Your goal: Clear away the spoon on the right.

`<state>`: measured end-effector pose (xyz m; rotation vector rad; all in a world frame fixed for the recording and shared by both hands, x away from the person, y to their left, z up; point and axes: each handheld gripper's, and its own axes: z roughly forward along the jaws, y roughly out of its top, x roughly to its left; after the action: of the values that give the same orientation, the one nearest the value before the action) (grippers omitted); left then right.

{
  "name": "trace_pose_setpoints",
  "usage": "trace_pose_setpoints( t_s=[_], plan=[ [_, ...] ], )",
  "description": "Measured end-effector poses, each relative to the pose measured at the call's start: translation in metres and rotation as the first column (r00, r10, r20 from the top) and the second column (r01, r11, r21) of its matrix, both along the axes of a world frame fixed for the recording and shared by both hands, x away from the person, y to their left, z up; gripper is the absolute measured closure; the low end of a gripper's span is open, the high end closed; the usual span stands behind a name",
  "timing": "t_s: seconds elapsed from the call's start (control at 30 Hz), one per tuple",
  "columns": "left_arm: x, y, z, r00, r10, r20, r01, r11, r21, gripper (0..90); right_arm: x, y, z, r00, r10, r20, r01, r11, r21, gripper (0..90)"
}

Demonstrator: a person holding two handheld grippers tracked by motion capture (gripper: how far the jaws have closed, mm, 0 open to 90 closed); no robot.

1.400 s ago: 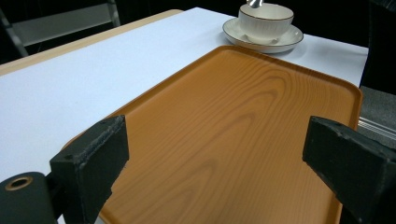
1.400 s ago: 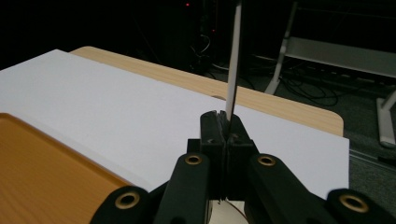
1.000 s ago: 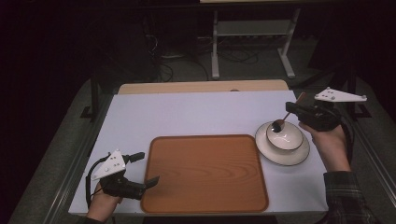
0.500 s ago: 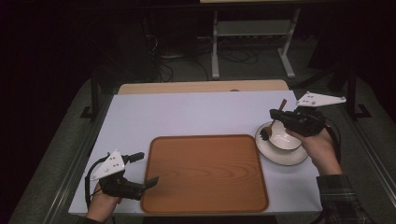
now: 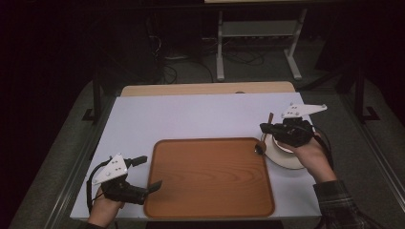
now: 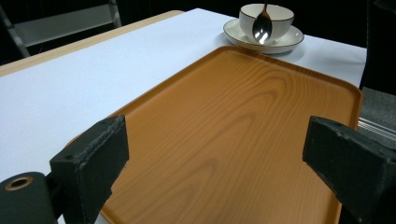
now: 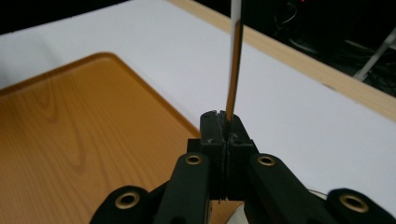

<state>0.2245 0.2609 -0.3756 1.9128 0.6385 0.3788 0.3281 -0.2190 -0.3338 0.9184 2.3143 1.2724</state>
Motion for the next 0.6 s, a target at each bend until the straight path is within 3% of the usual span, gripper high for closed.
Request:
trace_pose_setpoints(
  t_s=[0.6],
  plan=[
    [0.0,0.0,0.0,1.0,0.0,0.0,0.0,1.0,0.001,6.5,0.001,0.025,-0.027,0.993,0.081,-0.086,-0.089,0.992,-0.09,88.7]
  ],
)
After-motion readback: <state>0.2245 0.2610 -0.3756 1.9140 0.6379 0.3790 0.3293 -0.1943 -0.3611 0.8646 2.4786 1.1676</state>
